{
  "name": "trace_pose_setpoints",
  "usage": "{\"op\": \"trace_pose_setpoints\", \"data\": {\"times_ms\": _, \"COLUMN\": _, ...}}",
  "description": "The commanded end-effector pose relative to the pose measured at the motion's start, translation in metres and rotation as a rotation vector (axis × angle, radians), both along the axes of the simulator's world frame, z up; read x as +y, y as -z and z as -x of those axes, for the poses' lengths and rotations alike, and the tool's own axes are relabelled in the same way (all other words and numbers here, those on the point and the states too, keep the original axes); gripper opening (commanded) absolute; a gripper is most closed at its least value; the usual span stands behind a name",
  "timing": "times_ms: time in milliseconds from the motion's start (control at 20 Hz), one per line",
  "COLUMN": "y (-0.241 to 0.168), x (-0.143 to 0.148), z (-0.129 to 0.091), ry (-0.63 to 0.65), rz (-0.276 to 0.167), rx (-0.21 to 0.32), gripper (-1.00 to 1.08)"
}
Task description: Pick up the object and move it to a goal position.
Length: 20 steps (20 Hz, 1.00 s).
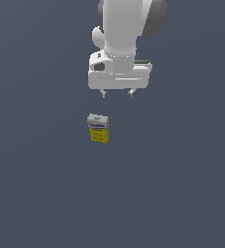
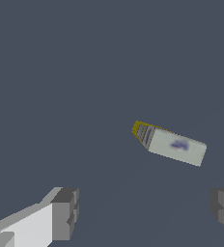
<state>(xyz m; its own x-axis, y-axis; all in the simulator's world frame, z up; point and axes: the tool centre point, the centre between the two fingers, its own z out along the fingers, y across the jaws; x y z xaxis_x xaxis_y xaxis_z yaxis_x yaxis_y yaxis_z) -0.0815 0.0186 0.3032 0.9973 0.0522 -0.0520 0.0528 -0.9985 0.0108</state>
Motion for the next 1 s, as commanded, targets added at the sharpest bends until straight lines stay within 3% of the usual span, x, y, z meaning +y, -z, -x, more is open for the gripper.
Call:
{"op": "trace_pose_setpoints", "data": {"times_ms": 0, "y": 0.0, "x": 0.0, "z": 0.0, "ry": 0.0, "rz": 0.0, "rx": 0.0, "gripper": 1.0}}
{"op": "trace_pose_setpoints", "data": {"times_ms": 450, "y": -0.019, "x": 0.006, "z": -0.006, "ry": 0.0, "rz": -0.008, "rx": -0.034, "gripper": 1.0}}
{"op": "trace_pose_setpoints", "data": {"times_ms": 950, "y": -0.017, "x": 0.004, "z": -0.007, "ry": -0.028, "rz": -0.009, "rx": -0.034, "gripper": 1.0}}
